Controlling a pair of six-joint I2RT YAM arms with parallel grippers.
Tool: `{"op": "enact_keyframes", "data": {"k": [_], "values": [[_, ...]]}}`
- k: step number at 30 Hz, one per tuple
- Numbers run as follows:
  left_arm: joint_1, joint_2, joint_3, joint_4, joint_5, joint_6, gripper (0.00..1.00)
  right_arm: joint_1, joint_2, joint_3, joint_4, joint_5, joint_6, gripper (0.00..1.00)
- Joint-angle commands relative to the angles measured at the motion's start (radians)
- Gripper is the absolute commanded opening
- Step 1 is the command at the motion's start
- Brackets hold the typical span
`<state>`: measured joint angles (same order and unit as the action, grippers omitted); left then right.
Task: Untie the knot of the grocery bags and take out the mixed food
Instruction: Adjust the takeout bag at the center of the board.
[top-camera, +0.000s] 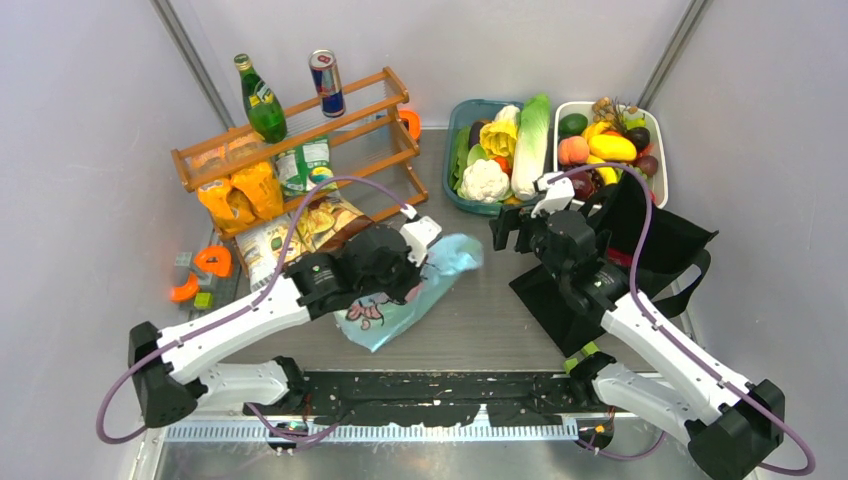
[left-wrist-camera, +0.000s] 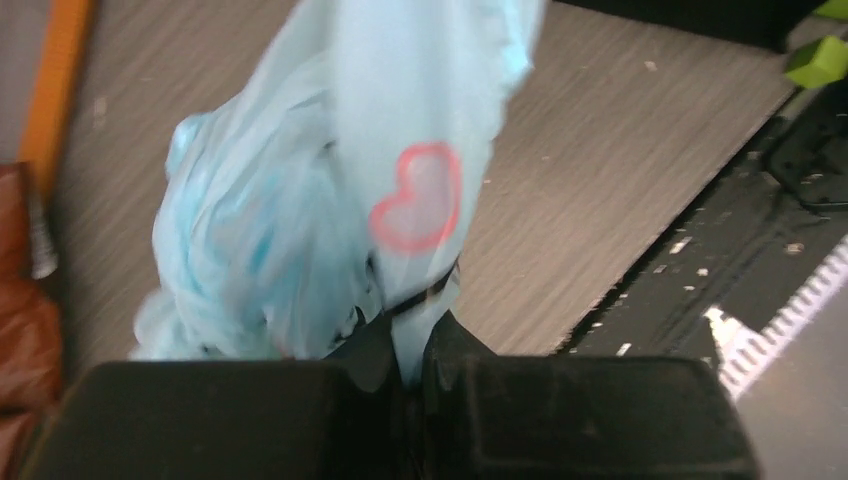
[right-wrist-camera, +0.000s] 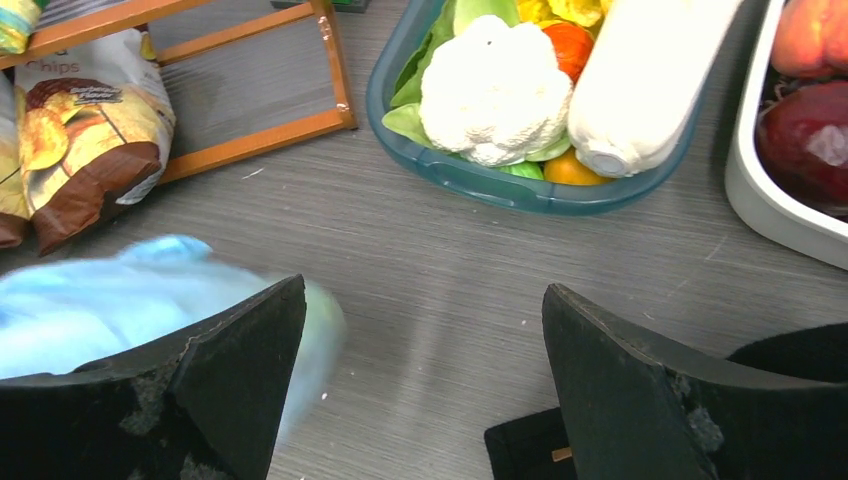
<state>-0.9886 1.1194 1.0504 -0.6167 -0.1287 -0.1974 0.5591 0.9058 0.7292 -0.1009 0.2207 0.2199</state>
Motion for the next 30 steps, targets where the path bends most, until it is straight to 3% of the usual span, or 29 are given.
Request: {"op": "enact_keyframes", "data": {"k": [1,4,9,15,22,26,30], "values": [[-0.017,0.022,-0.007,0.204,0.154,-0.012,0.17,0.003,-0.029,0.008,-0.016,0.075,0.010,0.96],[-0.018,0.037,-0.054,0.334,0.284,-0.079,0.36,0.004,-0.050,0.001,-0.017,0.068,0.018,0.96],[-0.029,0.073,-0.051,0.382,0.412,-0.125,0.63,0.003,-0.122,-0.017,0.001,0.046,0.059,0.96],[-0.028,-0.029,-0.048,0.396,0.388,-0.134,0.96,0.004,-0.164,-0.025,0.030,-0.059,0.087,0.97],[0.057,-0.087,0.055,0.202,0.172,-0.072,1.00,0.044,-0.104,-0.031,0.051,-0.285,0.121,1.00],[0.201,-0.051,0.061,0.168,0.153,-0.119,1.00,0.117,-0.070,-0.052,0.087,-0.293,0.168,1.00],[0.267,0.003,0.069,0.199,0.163,-0.116,0.99,0.173,-0.016,-0.071,0.095,-0.265,0.200,1.00]]}}
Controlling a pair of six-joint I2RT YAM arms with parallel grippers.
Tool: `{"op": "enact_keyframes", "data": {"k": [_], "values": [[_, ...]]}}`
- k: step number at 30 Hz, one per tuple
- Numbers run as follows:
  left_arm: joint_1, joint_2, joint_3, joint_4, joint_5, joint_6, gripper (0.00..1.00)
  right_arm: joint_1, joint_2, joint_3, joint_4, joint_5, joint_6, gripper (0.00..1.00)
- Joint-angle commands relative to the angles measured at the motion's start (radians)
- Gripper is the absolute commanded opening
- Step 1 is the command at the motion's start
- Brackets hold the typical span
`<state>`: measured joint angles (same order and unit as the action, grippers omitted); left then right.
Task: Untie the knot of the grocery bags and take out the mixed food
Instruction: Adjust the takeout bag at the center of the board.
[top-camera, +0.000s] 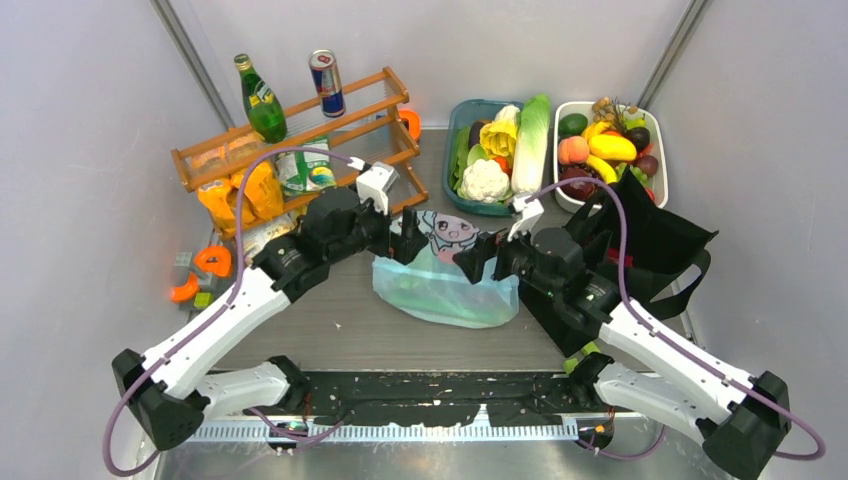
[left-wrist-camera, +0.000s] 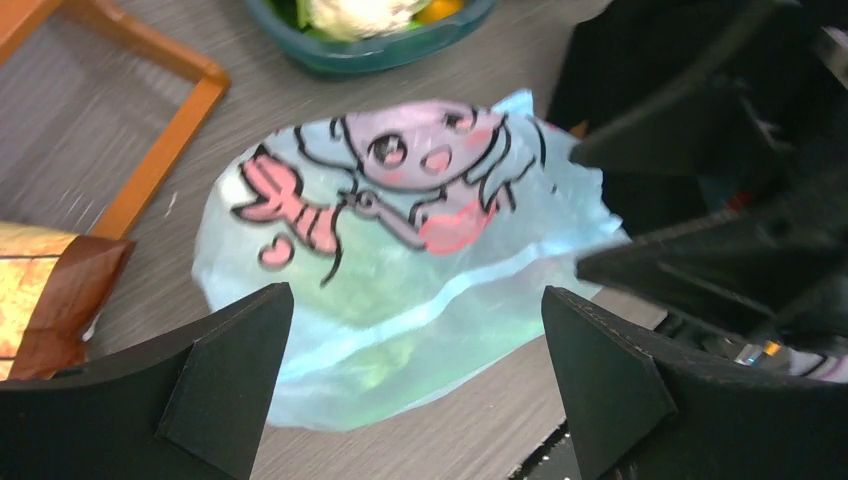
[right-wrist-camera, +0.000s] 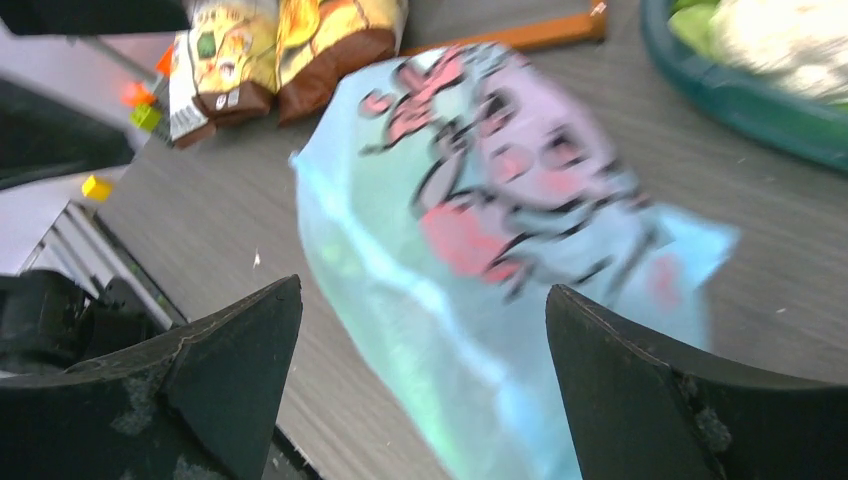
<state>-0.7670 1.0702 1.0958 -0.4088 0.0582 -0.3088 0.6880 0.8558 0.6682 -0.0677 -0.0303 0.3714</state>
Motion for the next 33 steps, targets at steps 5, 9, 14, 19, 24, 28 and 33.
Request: {"op": "enact_keyframes", "data": {"k": [5,9,14,19,24,28,33], "values": [[0.080,0.149,0.085,-0.010,-0.082,-0.002,1.00,0.069,0.025,-0.001,0.035,0.046,0.037,0.97],[0.149,0.238,0.102,0.020,-0.086,-0.049,0.99,0.069,-0.012,0.022,-0.018,0.131,0.006,0.95],[0.224,0.378,0.123,0.072,0.000,-0.094,0.99,0.069,-0.041,0.041,-0.080,0.168,-0.017,0.95],[0.256,0.511,0.185,0.042,0.045,-0.105,0.99,0.070,-0.056,0.024,-0.087,0.179,-0.021,0.95],[0.257,0.584,0.211,0.031,0.041,-0.109,0.99,0.063,-0.019,0.044,-0.100,0.182,-0.042,0.95],[0.258,0.612,0.212,0.036,0.072,-0.123,0.99,-0.004,0.099,0.109,-0.124,0.107,-0.073,0.95],[0.258,0.533,0.150,0.084,0.074,-0.112,0.99,-0.082,0.281,0.223,-0.129,-0.002,-0.124,0.95]]}}
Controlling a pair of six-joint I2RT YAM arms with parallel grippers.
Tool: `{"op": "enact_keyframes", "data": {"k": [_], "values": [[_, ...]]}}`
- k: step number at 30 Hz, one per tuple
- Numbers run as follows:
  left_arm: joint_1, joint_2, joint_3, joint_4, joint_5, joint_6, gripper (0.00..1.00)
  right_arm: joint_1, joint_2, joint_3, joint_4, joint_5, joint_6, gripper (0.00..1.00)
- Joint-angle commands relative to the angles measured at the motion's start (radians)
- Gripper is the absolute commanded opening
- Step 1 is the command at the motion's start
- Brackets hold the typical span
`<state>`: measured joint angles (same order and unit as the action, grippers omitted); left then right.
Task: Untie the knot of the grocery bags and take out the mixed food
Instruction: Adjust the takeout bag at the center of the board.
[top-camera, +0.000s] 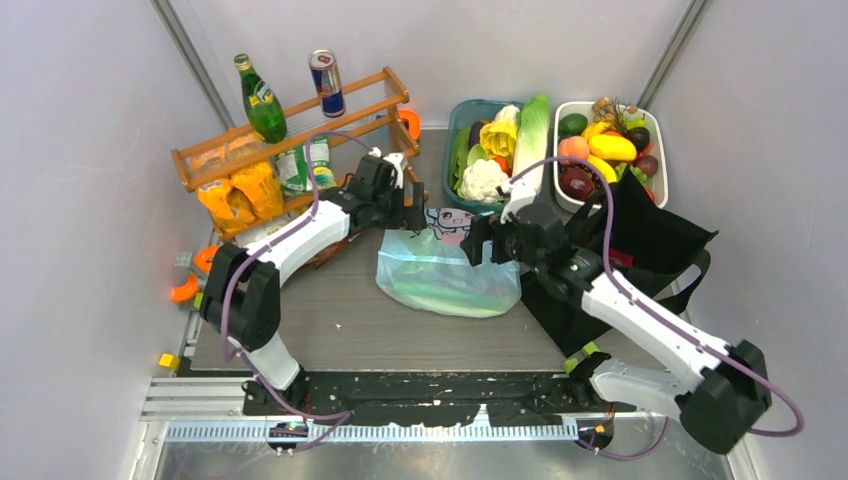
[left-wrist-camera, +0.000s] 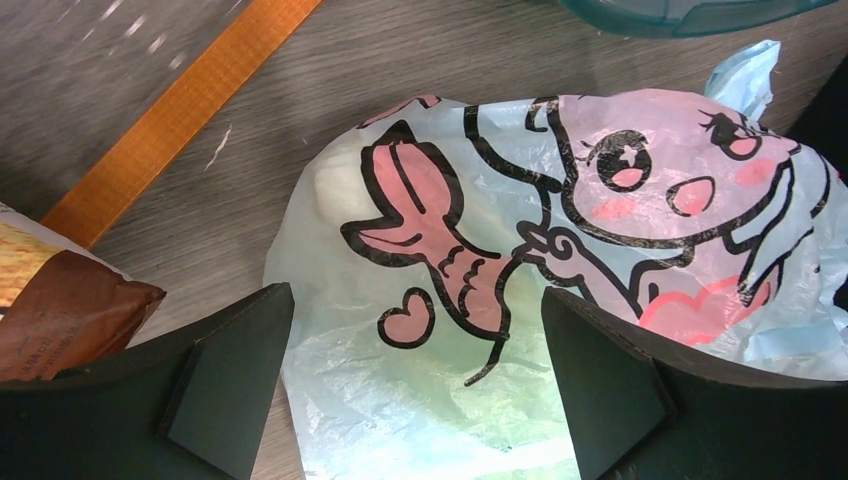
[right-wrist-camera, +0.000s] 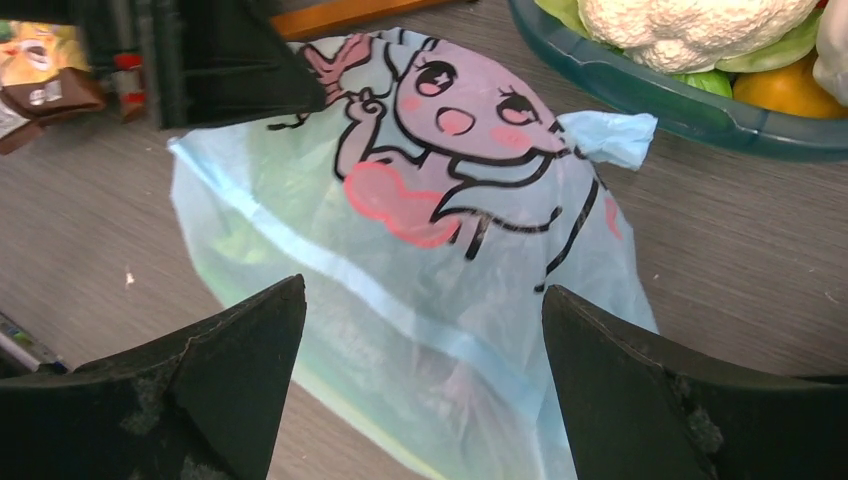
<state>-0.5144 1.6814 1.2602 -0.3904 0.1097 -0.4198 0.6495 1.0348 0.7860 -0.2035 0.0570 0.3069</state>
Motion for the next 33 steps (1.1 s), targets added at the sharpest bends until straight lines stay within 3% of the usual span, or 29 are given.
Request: {"op": "enact_keyframes", "data": {"k": [1,9,19,21,23,25,30,32,33], "values": [[0.005,-0.099,-0.021,0.060,0.021,0.007,0.99,-0.061,0.123,0.120,0.004,-0.102,-0.068,0.95],[0.006,-0.322,-0.063,-0.097,-0.023,0.091,1.00,-0.173,0.328,0.281,-0.069,-0.152,-0.172,0.95],[0.075,-0.564,-0.001,-0.290,0.060,0.169,0.99,-0.206,0.600,0.442,-0.176,-0.252,-0.312,0.98],[0.085,-0.581,-0.011,-0.277,0.034,0.234,1.00,-0.210,0.629,0.450,-0.189,-0.307,-0.325,0.93],[0.092,-0.588,-0.029,-0.270,-0.064,0.255,0.99,-0.210,0.639,0.453,-0.203,-0.352,-0.316,0.82],[0.106,-0.591,-0.054,-0.252,-0.064,0.254,1.00,-0.207,0.634,0.432,-0.197,-0.381,-0.308,0.71],[0.123,-0.607,-0.114,-0.206,-0.034,0.237,1.00,-0.207,0.602,0.333,-0.124,-0.473,-0.241,0.61],[0.123,-0.607,-0.116,-0.208,-0.038,0.237,1.00,-0.208,0.604,0.304,-0.095,-0.523,-0.215,0.43],[0.123,-0.607,-0.117,-0.209,-0.042,0.237,0.99,-0.206,0.604,0.307,-0.100,-0.538,-0.210,0.26]]}}
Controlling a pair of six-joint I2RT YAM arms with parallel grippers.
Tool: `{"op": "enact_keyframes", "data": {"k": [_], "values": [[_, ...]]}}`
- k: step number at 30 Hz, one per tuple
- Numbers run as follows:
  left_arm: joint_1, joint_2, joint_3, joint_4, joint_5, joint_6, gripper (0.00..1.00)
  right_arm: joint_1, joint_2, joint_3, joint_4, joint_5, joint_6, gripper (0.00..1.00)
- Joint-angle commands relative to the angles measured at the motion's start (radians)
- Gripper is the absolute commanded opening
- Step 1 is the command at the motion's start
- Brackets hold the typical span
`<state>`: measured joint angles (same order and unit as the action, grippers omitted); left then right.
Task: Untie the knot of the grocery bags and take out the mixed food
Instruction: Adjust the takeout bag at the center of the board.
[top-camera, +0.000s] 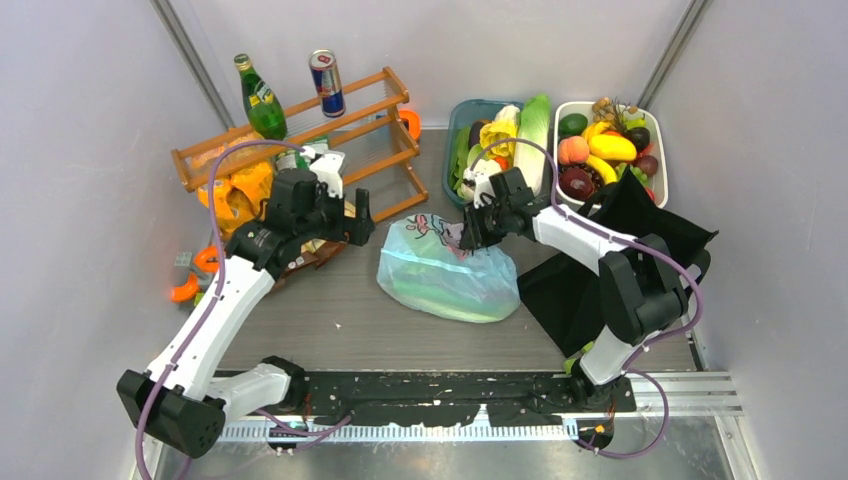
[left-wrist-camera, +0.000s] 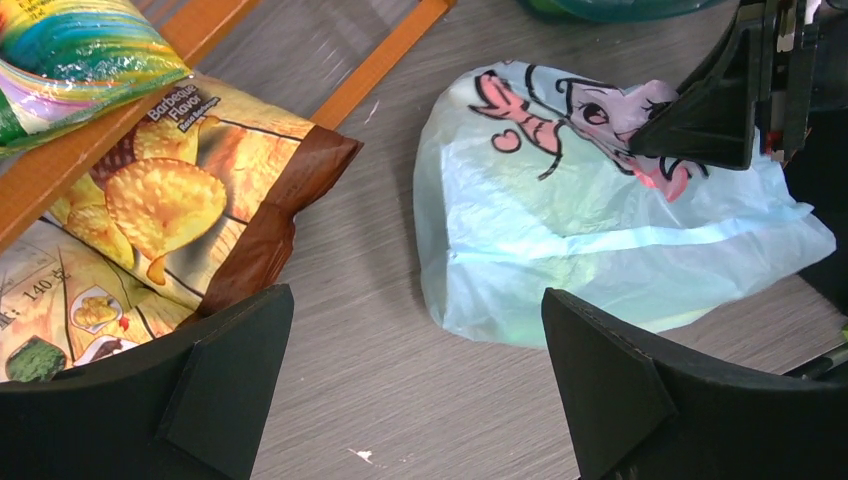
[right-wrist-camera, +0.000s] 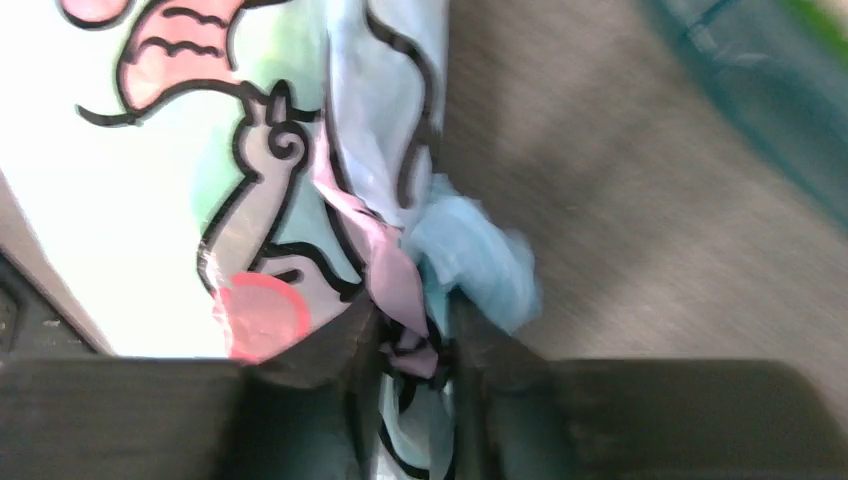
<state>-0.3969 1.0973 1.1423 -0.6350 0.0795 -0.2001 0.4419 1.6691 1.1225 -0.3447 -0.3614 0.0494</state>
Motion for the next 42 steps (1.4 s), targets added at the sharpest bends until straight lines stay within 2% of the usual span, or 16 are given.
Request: {"op": "enact_keyframes", "data": {"k": [1,2,3,10,15,20,25,33,34,35,36,38,40,42], "values": [[0.006,-0.025,0.001,0.036,-0.019,0.019,1.00,0.005,-0.041,-0.017,0.036,-0.121,0.052,0.18],[0.005,-0.030,0.000,0.035,-0.025,0.020,0.99,0.013,-0.052,-0.011,0.025,-0.108,0.053,0.08],[0.007,-0.035,-0.003,0.037,-0.032,0.020,1.00,0.018,-0.086,0.004,0.022,-0.084,0.050,0.07],[0.007,-0.085,-0.034,0.061,-0.100,0.029,1.00,0.086,-0.310,0.087,0.042,0.086,0.002,0.05],[0.007,-0.111,-0.052,0.073,-0.125,0.032,1.00,0.324,-0.448,-0.005,0.135,0.344,-0.164,0.05],[0.007,-0.129,-0.078,0.106,-0.087,0.023,0.99,0.417,-0.495,-0.238,0.295,0.320,-0.067,0.05],[0.007,-0.107,-0.085,0.127,0.030,0.000,1.00,0.530,-0.519,-0.429,0.438,0.292,0.006,0.05],[0.004,-0.076,-0.087,0.145,0.178,-0.003,0.99,0.626,-0.470,-0.501,0.466,0.245,0.084,0.05],[0.003,-0.076,-0.089,0.150,0.199,0.000,1.00,0.638,-0.477,-0.501,0.464,0.251,0.091,0.08],[0.001,-0.077,-0.092,0.160,0.219,0.003,1.00,0.642,-0.484,-0.499,0.459,0.255,0.095,0.22],[-0.005,-0.077,-0.096,0.167,0.239,0.010,0.99,0.645,-0.502,-0.492,0.453,0.260,0.101,0.31],[-0.018,-0.078,-0.100,0.176,0.271,0.027,1.00,0.645,-0.541,-0.468,0.403,0.266,0.103,0.71],[-0.033,-0.078,-0.103,0.176,0.288,0.055,1.00,0.646,-0.601,-0.444,0.364,0.268,0.102,0.89],[-0.046,-0.086,-0.110,0.182,0.296,0.078,0.99,0.645,-0.678,-0.438,0.352,0.282,0.111,1.00]]}}
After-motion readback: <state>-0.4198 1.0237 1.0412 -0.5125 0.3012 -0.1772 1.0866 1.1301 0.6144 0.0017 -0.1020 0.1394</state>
